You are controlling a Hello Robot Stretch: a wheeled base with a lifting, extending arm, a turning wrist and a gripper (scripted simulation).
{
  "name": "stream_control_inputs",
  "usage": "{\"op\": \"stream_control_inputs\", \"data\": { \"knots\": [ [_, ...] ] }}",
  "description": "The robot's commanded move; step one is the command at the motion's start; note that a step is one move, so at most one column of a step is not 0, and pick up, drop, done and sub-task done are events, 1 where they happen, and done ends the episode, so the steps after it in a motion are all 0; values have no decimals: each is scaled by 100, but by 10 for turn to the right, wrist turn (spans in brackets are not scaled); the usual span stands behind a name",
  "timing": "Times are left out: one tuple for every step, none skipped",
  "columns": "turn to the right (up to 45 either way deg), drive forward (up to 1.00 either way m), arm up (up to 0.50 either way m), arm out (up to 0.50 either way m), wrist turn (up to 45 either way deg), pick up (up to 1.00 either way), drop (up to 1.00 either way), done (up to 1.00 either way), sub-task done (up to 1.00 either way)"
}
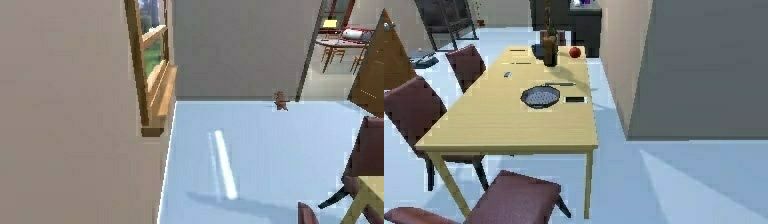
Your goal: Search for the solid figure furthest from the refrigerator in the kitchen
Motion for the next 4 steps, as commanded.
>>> {"op": "stream_control_inputs", "data": {
  "knots": [
    [180, 0, 0, 0, 0, 0, 0, 0, 0],
    [0, 80, 0, 0, 0, 0, 0, 0, 0],
    [30, 0, 0, 0, 0, 0, 0, 0, 0],
    [0, 80, 0, 0, 0, 0, 0, 0, 0]
  ]
}}
